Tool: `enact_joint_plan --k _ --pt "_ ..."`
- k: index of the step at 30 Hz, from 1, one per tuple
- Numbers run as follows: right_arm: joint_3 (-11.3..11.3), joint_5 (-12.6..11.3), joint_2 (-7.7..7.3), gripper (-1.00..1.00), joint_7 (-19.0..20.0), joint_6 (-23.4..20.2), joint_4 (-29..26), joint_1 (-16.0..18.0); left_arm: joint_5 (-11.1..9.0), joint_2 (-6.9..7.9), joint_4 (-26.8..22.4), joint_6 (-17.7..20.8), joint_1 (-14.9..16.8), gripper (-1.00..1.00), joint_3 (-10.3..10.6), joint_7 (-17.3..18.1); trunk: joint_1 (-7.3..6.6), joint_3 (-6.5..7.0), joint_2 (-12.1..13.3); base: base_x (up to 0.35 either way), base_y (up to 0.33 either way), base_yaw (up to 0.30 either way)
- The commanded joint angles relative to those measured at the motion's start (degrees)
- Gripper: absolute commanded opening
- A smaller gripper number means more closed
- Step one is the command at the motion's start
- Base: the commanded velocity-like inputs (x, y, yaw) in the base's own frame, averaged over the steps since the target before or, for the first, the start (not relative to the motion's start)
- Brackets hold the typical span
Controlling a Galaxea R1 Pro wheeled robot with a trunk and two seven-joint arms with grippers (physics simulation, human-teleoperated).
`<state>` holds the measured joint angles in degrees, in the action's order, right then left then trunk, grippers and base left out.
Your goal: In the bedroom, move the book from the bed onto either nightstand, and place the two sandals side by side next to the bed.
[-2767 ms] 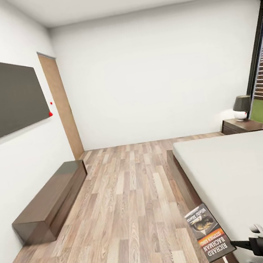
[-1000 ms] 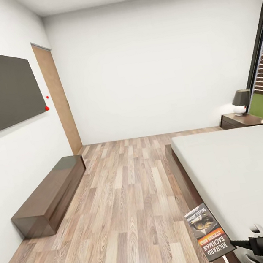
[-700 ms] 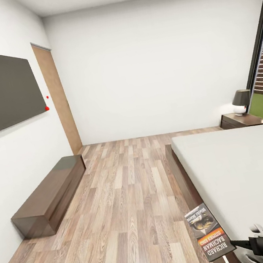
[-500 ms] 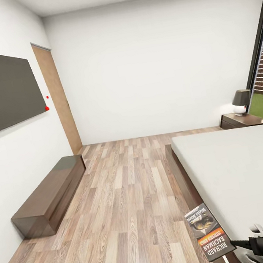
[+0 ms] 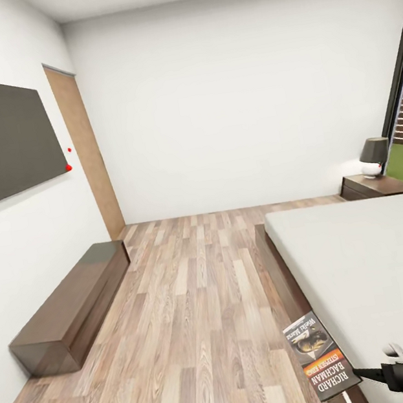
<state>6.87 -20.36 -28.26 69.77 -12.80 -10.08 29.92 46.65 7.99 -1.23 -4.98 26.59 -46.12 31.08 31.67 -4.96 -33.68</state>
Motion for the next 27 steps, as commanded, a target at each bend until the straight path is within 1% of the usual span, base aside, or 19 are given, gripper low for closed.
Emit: enact_joint_plan --k 1,27 --pt "0.34 -0.64 -0.04 -1.00 0.11 -0.57 -0.03 0.05 0.60 0.04 0.00 -0.29 0.04 1.00 -0.37 0.12 0.05 -0.11 -0.09 0.313 0.000 0.000" --pt "0.34 -0.64 -0.04 -1.00 0.11 -0.56 -0.03 0.05 0.63 0.01 0.01 -0.29 0.04 1.00 -0.37 0.03 0.05 -0.11 -0.09 0.318 0.000 0.000"
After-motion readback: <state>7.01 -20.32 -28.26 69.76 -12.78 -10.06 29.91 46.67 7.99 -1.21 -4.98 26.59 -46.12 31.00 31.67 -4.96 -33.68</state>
